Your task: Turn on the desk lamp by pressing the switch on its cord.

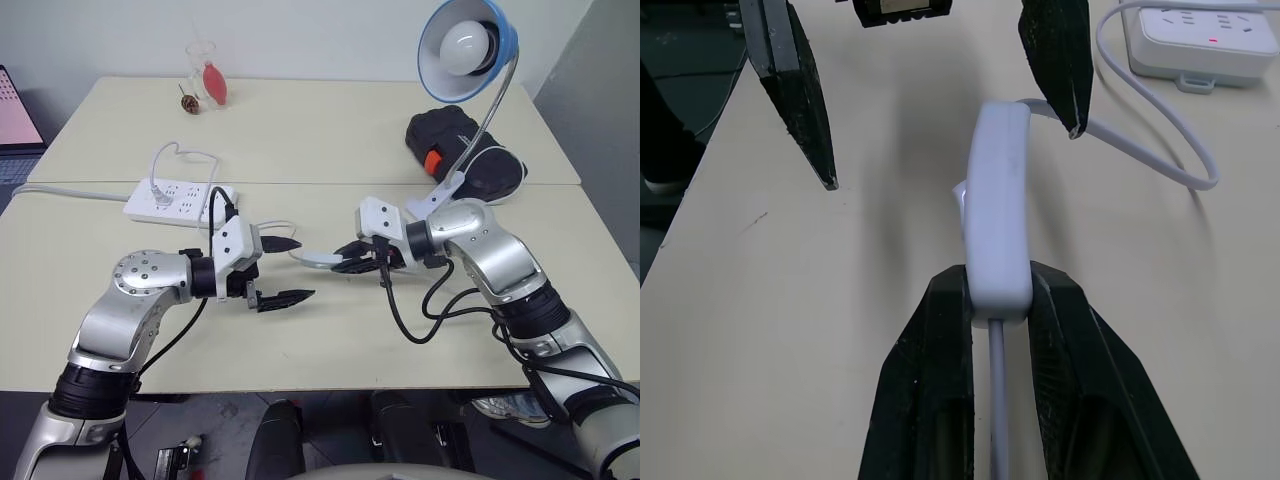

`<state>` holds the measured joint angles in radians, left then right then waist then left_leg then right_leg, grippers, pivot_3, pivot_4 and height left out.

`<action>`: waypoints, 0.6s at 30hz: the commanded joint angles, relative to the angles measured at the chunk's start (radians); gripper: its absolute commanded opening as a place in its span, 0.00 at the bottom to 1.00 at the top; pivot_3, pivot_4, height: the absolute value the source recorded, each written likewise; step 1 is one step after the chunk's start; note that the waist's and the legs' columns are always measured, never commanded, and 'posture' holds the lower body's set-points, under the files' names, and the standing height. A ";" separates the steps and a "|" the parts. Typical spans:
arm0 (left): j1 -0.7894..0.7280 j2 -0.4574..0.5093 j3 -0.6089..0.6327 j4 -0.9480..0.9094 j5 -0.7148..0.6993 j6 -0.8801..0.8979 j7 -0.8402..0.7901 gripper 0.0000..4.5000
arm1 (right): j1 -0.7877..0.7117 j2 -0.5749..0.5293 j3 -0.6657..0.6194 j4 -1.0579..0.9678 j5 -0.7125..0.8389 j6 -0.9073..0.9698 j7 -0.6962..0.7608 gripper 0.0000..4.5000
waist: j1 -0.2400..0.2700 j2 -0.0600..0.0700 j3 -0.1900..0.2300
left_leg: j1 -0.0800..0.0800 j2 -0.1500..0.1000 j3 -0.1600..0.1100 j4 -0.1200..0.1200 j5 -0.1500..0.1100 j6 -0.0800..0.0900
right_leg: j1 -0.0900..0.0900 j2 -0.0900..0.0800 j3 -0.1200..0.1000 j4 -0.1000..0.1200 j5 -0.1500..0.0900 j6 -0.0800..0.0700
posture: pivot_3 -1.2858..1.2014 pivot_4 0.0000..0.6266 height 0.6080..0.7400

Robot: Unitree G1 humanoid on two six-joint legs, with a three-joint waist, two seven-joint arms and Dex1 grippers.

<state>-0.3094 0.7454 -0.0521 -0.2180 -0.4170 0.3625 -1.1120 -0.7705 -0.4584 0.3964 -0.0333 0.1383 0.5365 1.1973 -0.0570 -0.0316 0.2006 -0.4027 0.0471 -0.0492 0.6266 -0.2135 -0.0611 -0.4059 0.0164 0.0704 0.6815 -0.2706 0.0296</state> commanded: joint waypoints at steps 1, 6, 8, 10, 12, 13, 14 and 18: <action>-0.024 -0.005 -0.004 -0.001 0.003 -0.014 -0.010 1.00 | -0.009 -0.007 -0.006 -0.041 0.008 -0.015 -0.001 0.09 | 0.000 0.000 0.000 | 0.000 0.000 0.000 0.000 0.000 0.000 | 0.000 0.000 0.000 0.000 0.000 0.000 | 0.52 0.24 1.00; -0.041 -0.018 -0.016 0.011 0.017 -0.019 -0.005 1.00 | -0.011 -0.006 0.001 -0.040 0.007 -0.022 -0.002 0.09 | 0.000 0.000 0.000 | 0.000 0.000 0.000 0.000 0.000 0.000 | 0.000 0.000 0.000 0.000 0.000 0.000 | 0.52 0.24 1.00; -0.047 -0.022 -0.021 0.020 0.023 -0.025 -0.004 1.00 | -0.011 -0.005 0.002 -0.040 0.006 -0.024 -0.003 0.09 | 0.000 0.000 0.000 | 0.000 0.000 0.000 0.000 0.000 0.000 | 0.000 0.000 0.000 0.000 0.000 0.000 | 0.52 0.24 1.00; -0.051 -0.026 -0.027 0.028 0.033 -0.032 -0.006 0.92 | -0.012 -0.004 0.003 -0.041 0.007 -0.025 -0.003 0.09 | 0.000 0.000 0.000 | 0.000 0.000 0.000 0.000 0.000 0.000 | 0.000 0.000 0.000 0.000 0.000 0.000 | 0.52 0.24 1.00; -0.059 -0.034 -0.035 0.040 0.047 -0.042 -0.006 0.86 | -0.013 -0.004 0.004 -0.043 0.008 -0.025 -0.003 0.09 | 0.000 0.000 0.000 | 0.000 0.000 0.000 0.000 0.000 0.000 | 0.000 0.000 0.000 0.000 0.000 0.000 | 0.52 0.24 1.00; -0.064 -0.038 -0.040 0.046 0.053 -0.047 -0.004 0.80 | -0.013 -0.004 0.004 -0.044 0.009 -0.024 -0.003 0.09 | 0.000 0.000 0.000 | 0.000 0.000 0.000 0.000 0.000 0.000 | 0.000 0.000 0.000 0.000 0.000 0.000 | 0.52 0.24 1.00; -0.070 -0.042 -0.044 0.052 0.059 -0.051 -0.002 0.76 | -0.013 -0.004 0.004 -0.045 0.009 -0.024 -0.004 0.09 | 0.000 0.000 0.000 | 0.000 0.000 0.000 0.000 0.000 0.000 | 0.000 0.000 0.000 0.000 0.000 0.000 | 0.52 0.24 1.00; -0.084 -0.054 -0.054 0.065 0.071 -0.057 -0.004 0.58 | -0.014 -0.003 0.005 -0.050 0.010 -0.022 -0.004 0.09 | 0.000 0.000 0.000 | 0.000 0.000 0.000 0.000 0.000 0.000 | 0.000 0.000 0.000 0.000 0.000 0.000 | 0.52 0.24 1.00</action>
<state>-0.3723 0.6995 -0.1041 -0.1479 -0.3509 0.3229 -1.1179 -0.7705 -0.4591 0.4140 -0.0342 0.1378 0.5310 1.1964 -0.0568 -0.0316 0.2006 -0.4028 0.0470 -0.0492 0.6268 -0.2135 -0.0611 -0.4059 0.0164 0.0704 0.6815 -0.2706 0.0297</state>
